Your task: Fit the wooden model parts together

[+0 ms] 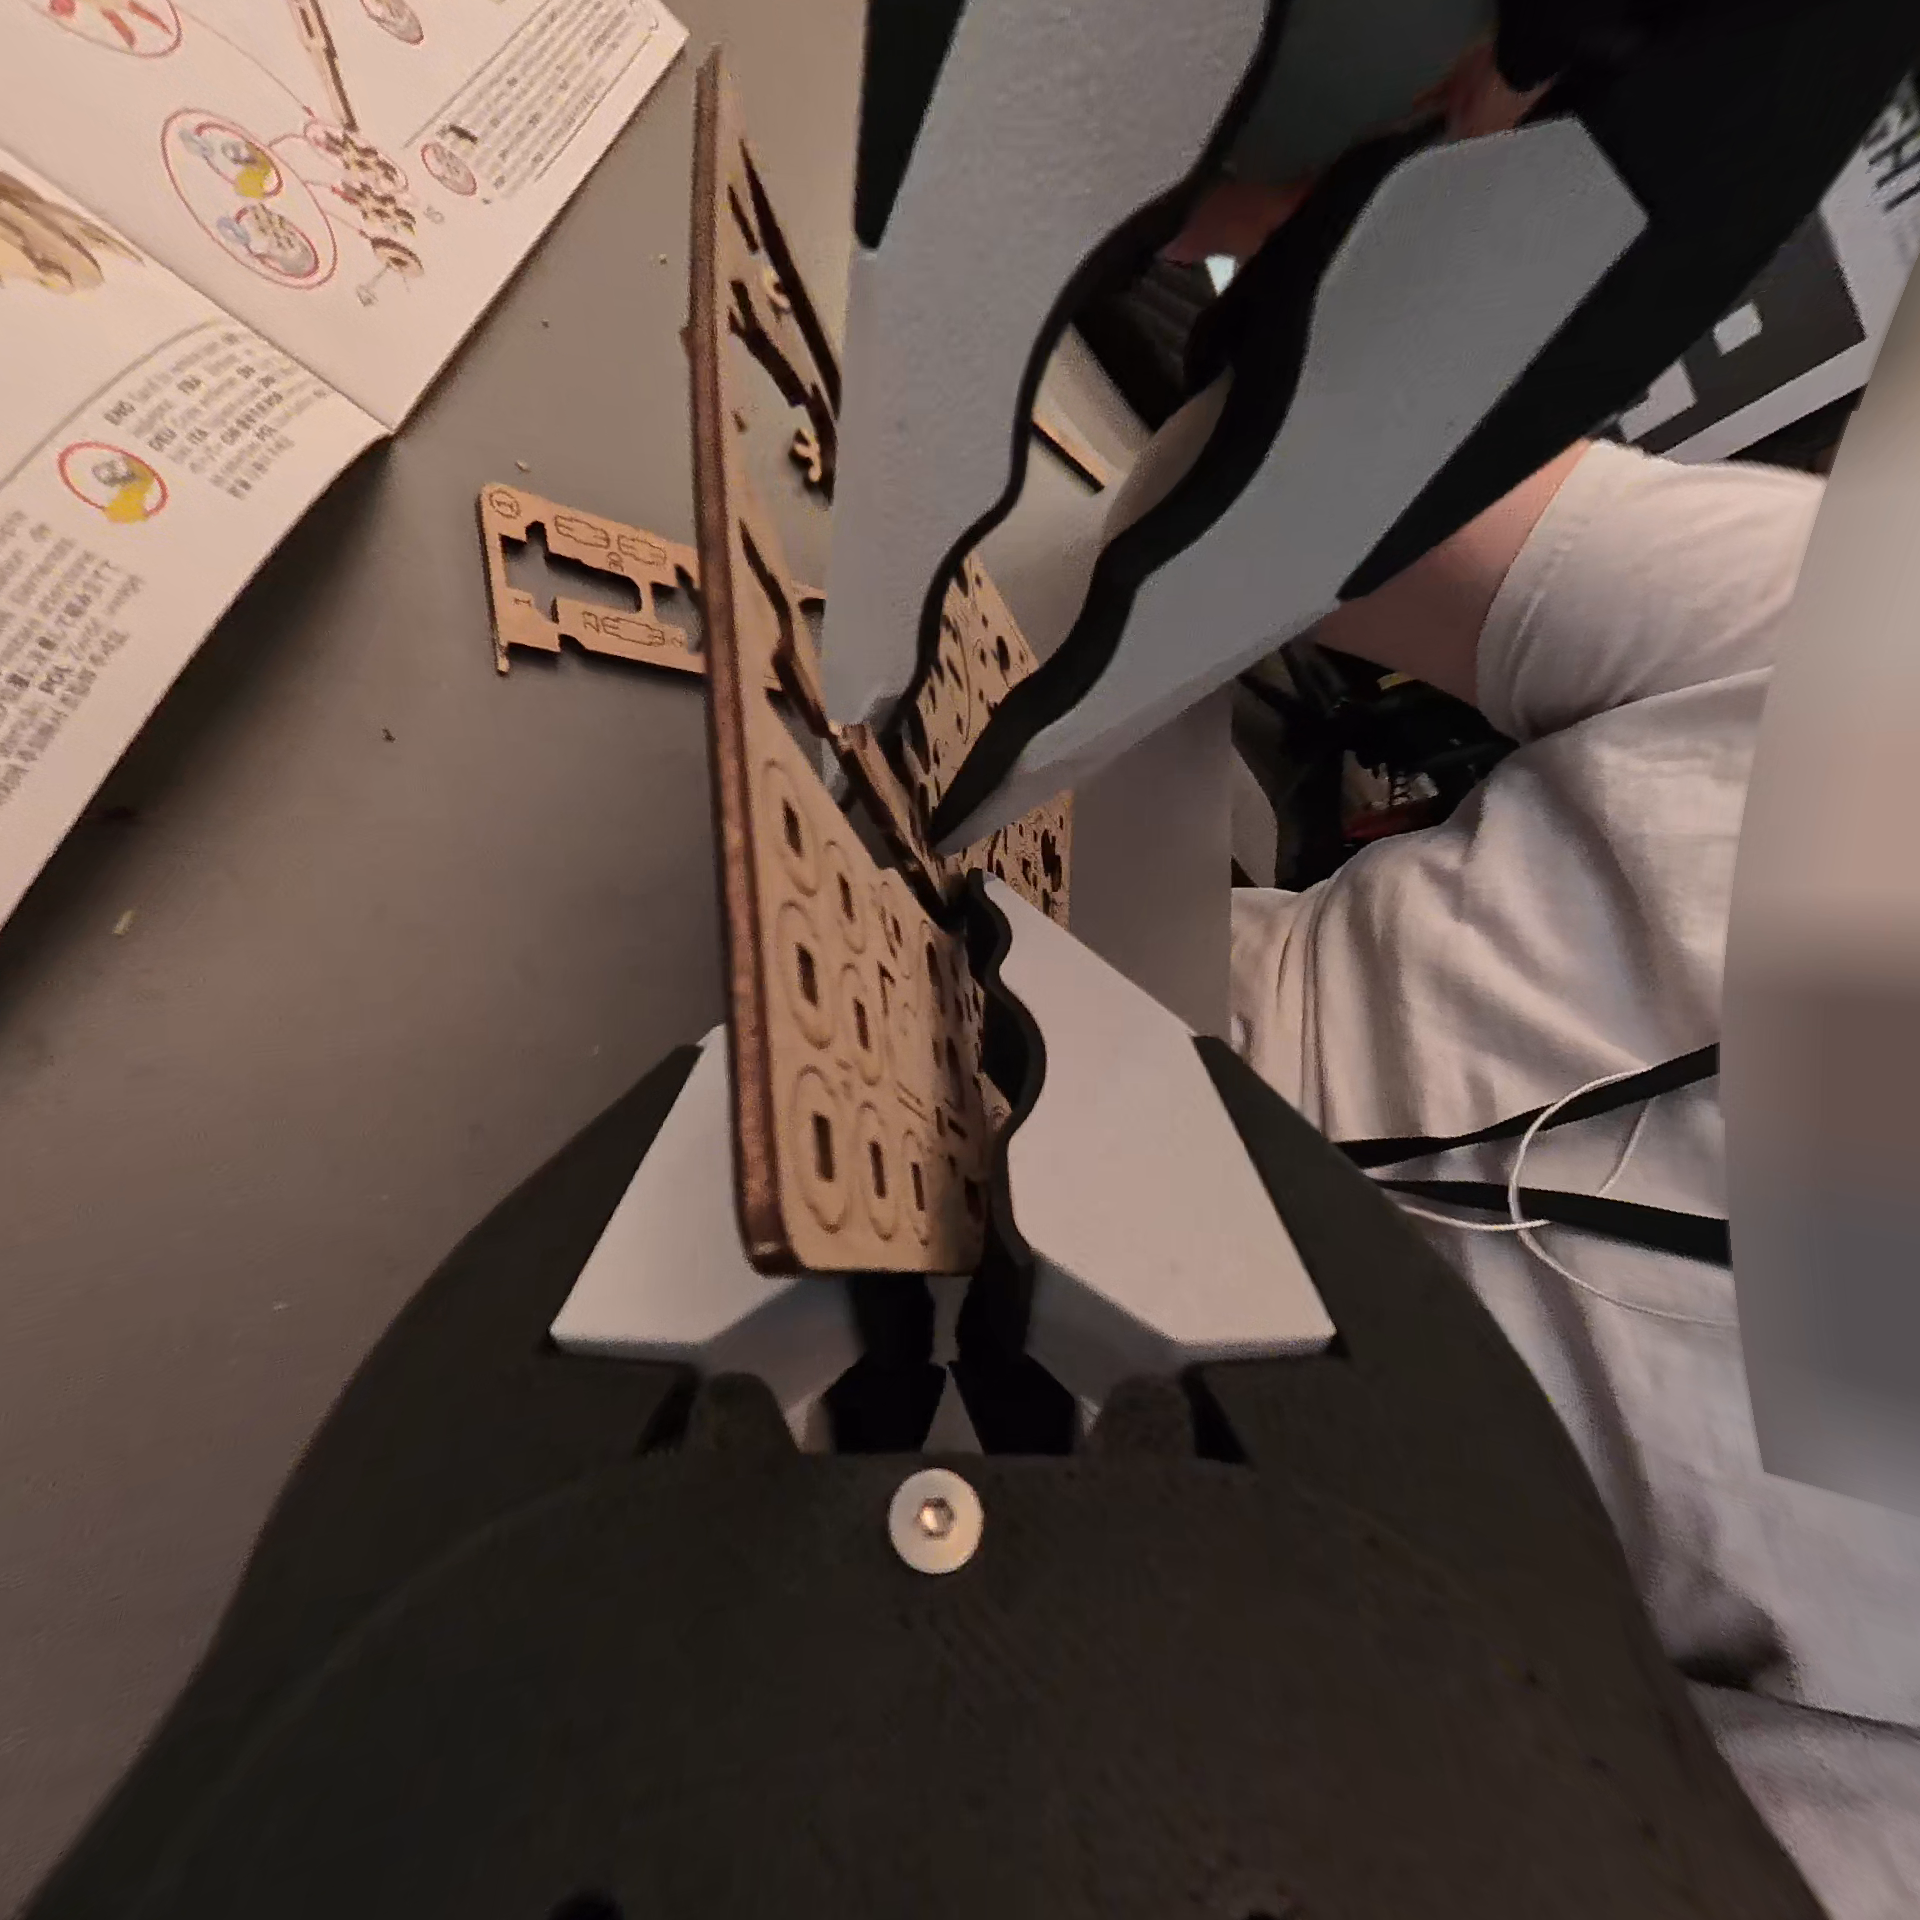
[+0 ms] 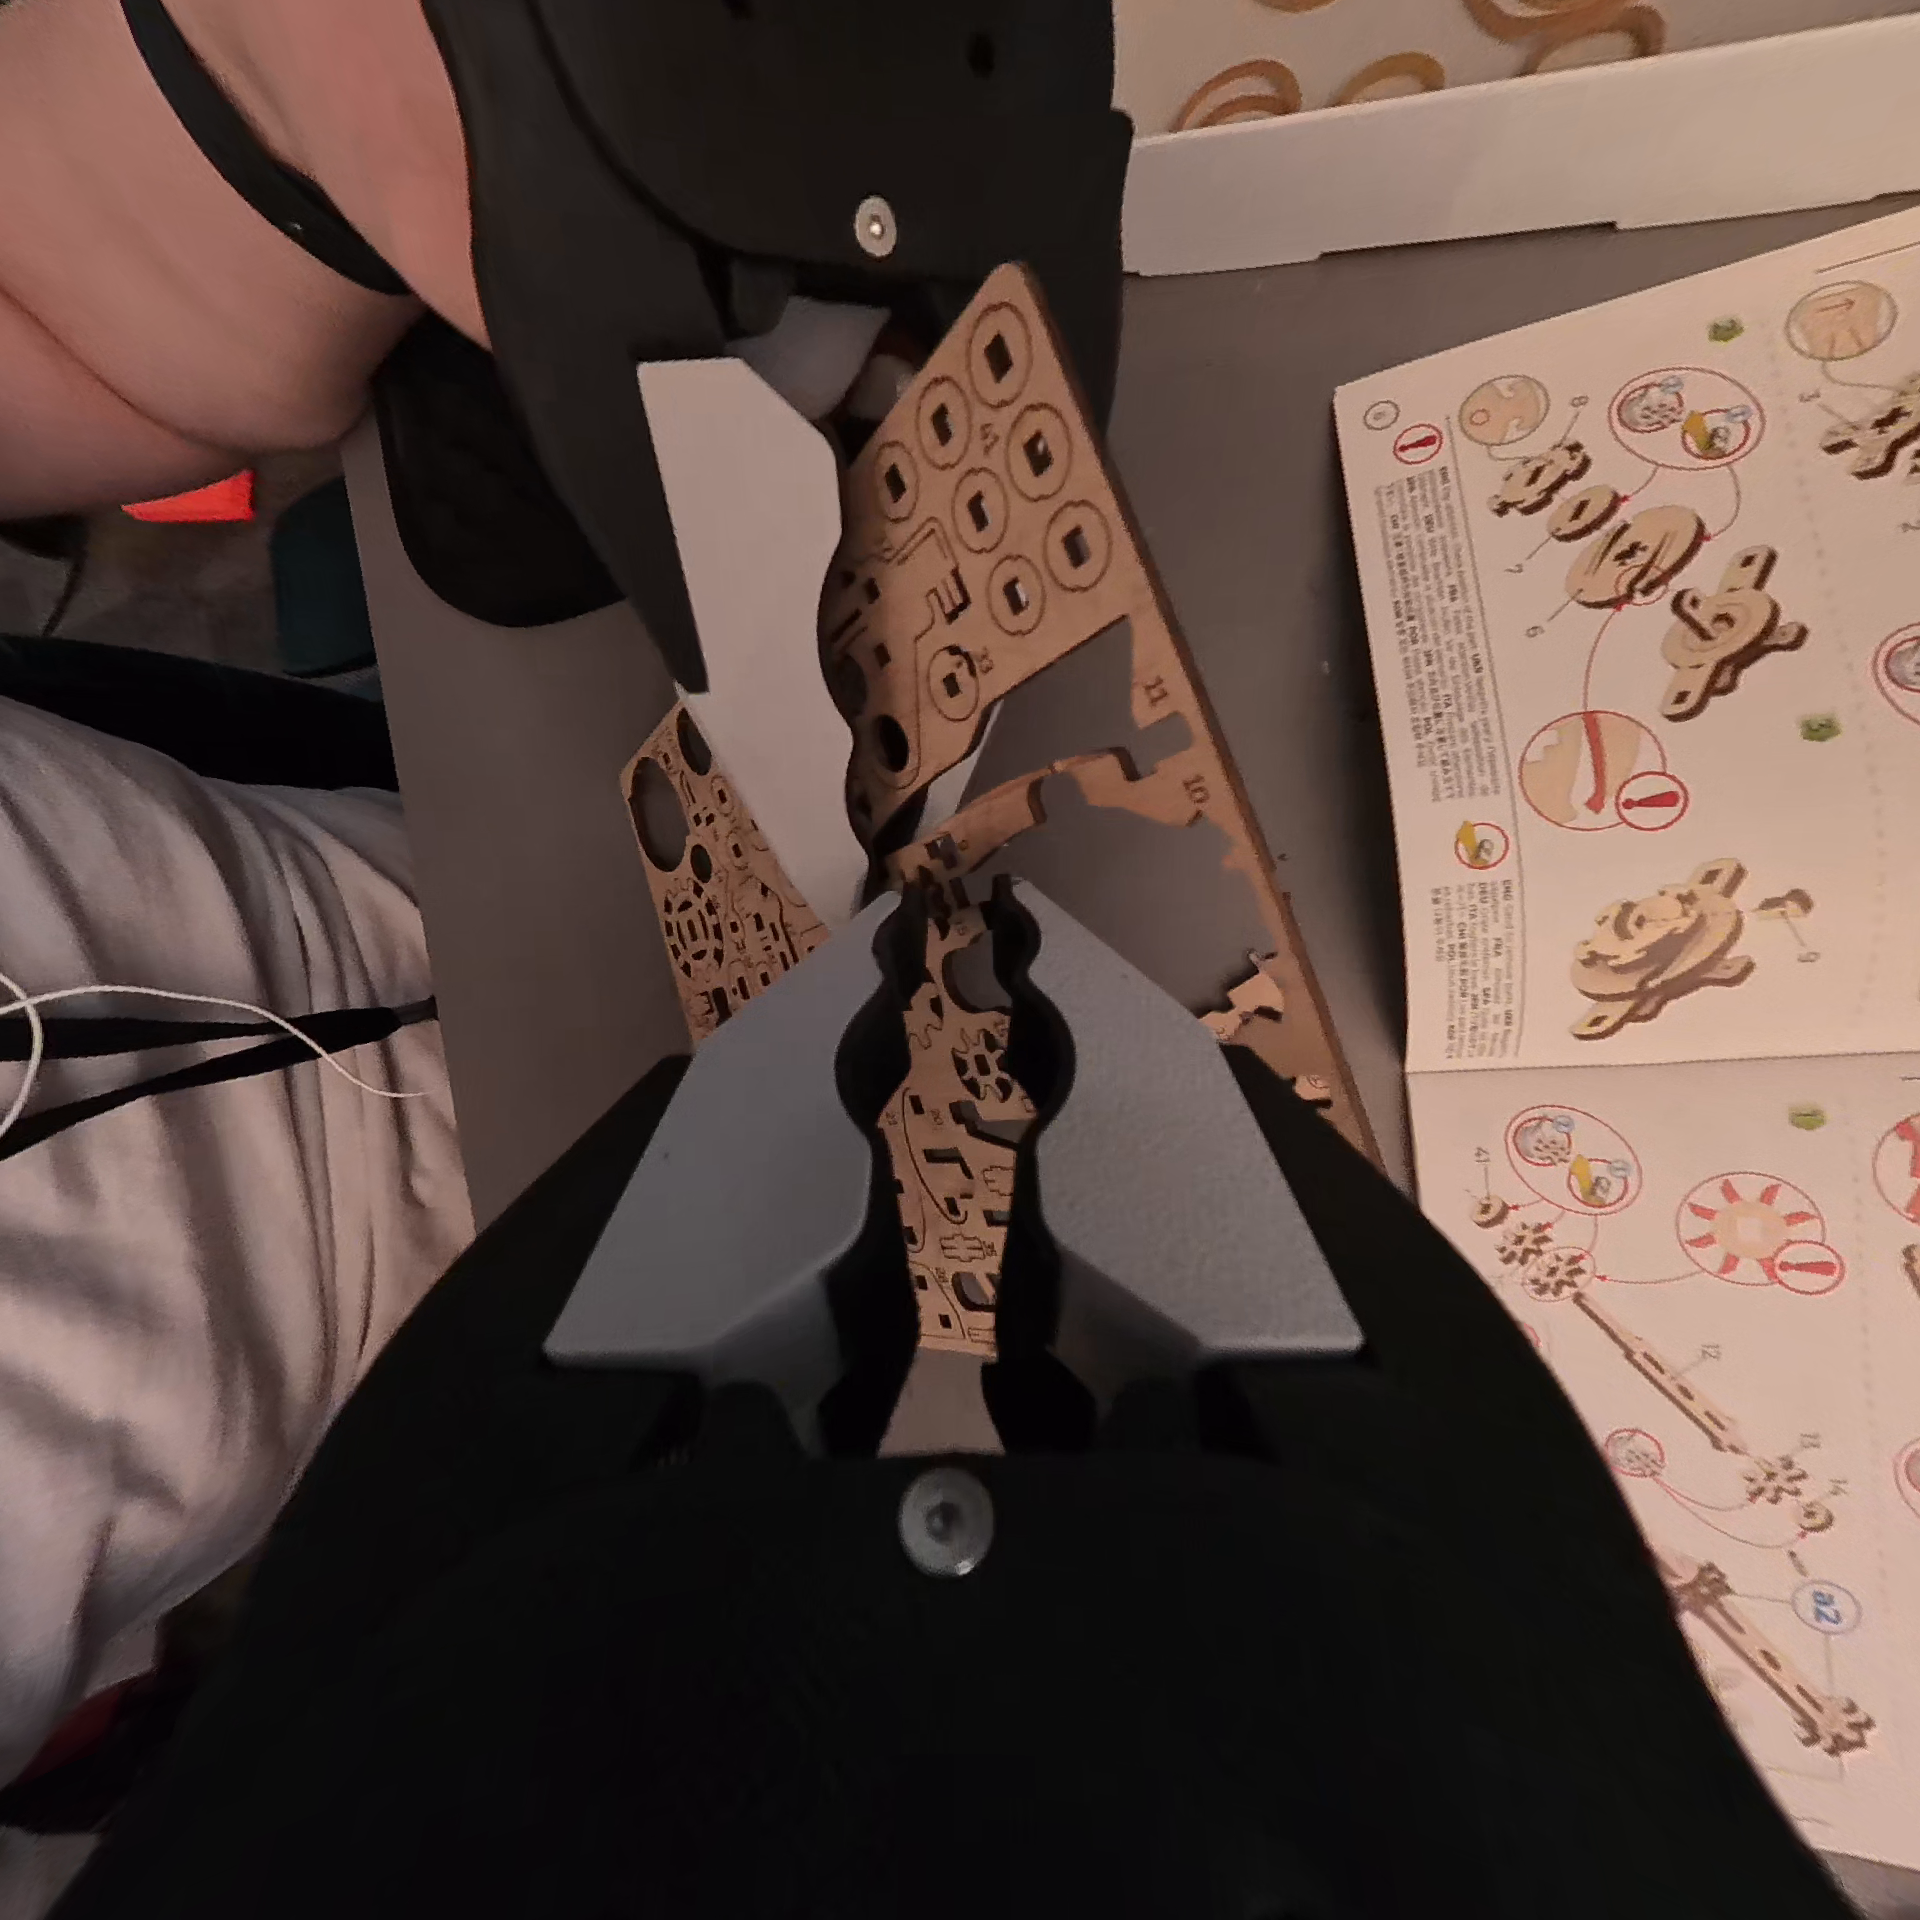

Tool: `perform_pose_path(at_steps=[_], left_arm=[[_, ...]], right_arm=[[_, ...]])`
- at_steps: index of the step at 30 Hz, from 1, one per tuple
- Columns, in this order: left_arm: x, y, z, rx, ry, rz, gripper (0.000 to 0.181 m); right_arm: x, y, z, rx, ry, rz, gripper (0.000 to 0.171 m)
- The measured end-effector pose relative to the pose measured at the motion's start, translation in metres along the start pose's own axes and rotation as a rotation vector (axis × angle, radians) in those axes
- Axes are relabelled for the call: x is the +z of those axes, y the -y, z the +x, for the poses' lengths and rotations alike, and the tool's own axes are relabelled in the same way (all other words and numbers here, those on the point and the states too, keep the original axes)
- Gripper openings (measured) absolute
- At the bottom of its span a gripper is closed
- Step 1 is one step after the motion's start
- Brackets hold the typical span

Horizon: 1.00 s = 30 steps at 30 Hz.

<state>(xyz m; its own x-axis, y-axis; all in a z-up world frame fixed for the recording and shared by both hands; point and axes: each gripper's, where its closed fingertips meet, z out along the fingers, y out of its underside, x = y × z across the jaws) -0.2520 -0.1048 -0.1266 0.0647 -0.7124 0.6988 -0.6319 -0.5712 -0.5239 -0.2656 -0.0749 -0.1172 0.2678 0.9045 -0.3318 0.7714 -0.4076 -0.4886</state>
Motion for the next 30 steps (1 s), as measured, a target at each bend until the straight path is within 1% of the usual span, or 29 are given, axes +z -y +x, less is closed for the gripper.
perform_pose_path(at_steps=[4,7,14,18,30], left_arm=[[-0.001,0.0,-0.001,-0.021,-0.017,0.004,0.002],[-0.004,0.001,0.011,-0.001,-0.098,0.015,0.001],[-0.003,-0.002,0.016,0.046,-0.112,-0.014,0.001],[-0.004,-0.002,0.017,0.057,-0.1,-0.018,0.002],[-0.003,-0.003,0.018,0.068,-0.082,-0.031,0.002]], right_arm=[[-0.001,0.001,0.0,-0.09,-0.056,-0.013,0.012],[-0.008,0.006,-0.01,-0.129,0.008,0.044,0.01],[-0.007,0.005,-0.016,-0.074,0.121,0.057,0.009],[-0.008,0.005,-0.017,-0.025,0.138,0.061,0.009],[-0.008,0.005,-0.018,0.033,0.135,0.059,0.01]])
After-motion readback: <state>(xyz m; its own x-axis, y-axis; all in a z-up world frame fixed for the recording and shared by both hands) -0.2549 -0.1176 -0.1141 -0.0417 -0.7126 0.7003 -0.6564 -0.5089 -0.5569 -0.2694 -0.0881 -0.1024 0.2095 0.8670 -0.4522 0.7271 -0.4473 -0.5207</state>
